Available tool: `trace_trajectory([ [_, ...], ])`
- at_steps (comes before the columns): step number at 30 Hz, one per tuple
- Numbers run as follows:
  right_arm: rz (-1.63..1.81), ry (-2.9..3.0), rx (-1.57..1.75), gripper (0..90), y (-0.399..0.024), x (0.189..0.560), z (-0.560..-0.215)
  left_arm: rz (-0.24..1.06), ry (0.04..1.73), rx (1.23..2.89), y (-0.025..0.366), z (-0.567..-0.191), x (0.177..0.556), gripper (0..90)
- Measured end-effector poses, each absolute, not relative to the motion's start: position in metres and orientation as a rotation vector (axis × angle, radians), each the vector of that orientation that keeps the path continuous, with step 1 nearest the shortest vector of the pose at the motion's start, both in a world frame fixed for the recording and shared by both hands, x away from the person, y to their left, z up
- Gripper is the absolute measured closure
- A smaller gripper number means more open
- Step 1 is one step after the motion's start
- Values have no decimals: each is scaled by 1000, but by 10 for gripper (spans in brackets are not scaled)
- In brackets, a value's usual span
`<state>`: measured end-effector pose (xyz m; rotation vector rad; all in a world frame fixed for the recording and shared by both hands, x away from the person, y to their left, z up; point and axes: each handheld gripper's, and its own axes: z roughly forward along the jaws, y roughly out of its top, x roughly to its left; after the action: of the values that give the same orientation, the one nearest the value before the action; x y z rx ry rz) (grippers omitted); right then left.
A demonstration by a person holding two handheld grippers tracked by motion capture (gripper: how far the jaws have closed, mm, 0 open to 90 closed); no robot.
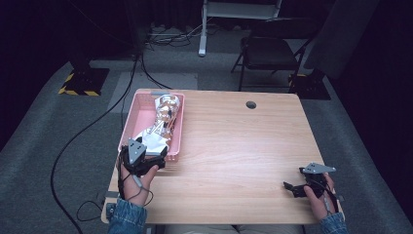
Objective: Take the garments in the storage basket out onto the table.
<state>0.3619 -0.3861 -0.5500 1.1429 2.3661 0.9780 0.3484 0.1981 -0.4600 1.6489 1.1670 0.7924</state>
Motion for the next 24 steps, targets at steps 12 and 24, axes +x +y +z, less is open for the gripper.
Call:
trace_trajectory([
  [12, 979, 2366, 1141, 0, -386, 362, -550, 771, 1162, 1656, 195, -449, 370, 52],
  [24, 979, 2366, 1141, 0, -386, 362, -550, 735, 1190, 1643, 197, -449, 390, 50],
])
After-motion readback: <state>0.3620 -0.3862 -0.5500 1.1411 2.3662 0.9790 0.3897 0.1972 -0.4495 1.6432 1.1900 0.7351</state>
